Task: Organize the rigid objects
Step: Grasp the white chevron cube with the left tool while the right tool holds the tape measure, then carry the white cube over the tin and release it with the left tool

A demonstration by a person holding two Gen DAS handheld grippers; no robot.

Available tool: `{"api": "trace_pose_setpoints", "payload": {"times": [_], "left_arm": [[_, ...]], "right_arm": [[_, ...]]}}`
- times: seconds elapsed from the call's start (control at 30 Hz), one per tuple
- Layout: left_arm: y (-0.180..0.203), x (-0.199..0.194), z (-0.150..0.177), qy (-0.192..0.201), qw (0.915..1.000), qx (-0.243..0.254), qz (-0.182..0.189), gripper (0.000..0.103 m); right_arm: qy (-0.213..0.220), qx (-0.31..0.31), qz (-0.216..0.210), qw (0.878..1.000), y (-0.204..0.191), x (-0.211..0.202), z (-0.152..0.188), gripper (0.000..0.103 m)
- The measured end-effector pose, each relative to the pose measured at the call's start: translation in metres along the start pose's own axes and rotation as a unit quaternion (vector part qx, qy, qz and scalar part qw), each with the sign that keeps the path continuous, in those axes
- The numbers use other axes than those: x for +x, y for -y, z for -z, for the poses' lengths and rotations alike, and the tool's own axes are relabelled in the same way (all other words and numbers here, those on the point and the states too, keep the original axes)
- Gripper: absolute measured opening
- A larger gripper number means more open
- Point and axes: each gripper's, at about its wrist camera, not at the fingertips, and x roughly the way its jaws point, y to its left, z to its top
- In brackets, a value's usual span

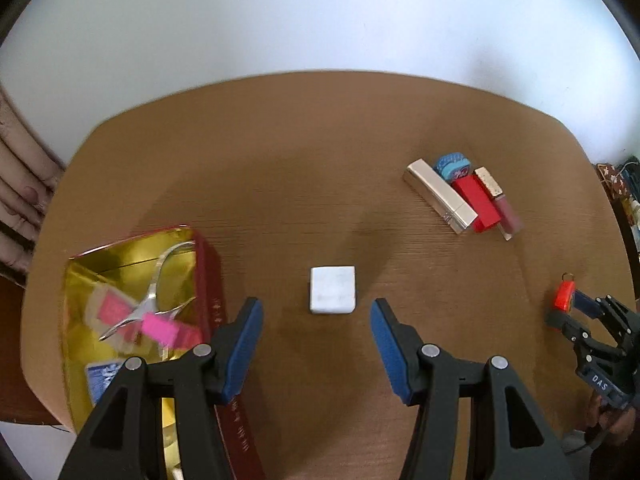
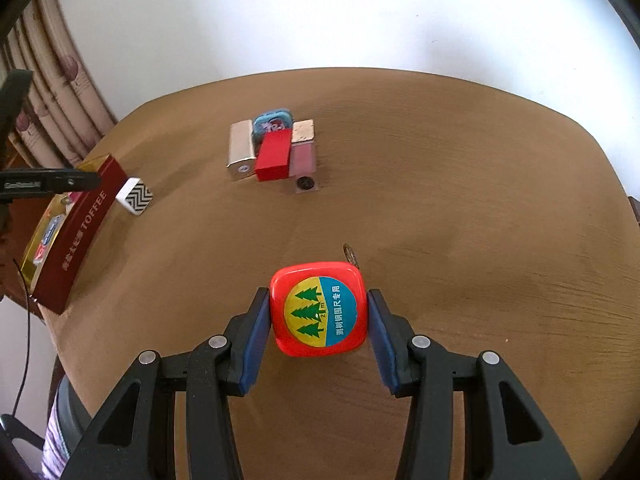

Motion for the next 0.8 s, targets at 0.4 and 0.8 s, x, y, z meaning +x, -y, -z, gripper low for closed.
{"api": "trace_pose_setpoints", "payload": {"times": [0.4,0.8], "left_arm": [[0.003,0.057,-0.018,-0.050,0.9987,-0.004,-0.001,0.057],[0.007,0.077,-0.015,-0.046,0.9987,-0.022,0.001,0.030]], "right_arm": [[0.006,0.007,-0.004,1.000,0.005,0.013,-0.005,0.044],[0.017,0.013,0.000,1.000,0.010,0.011,-0.002,0.044]]}}
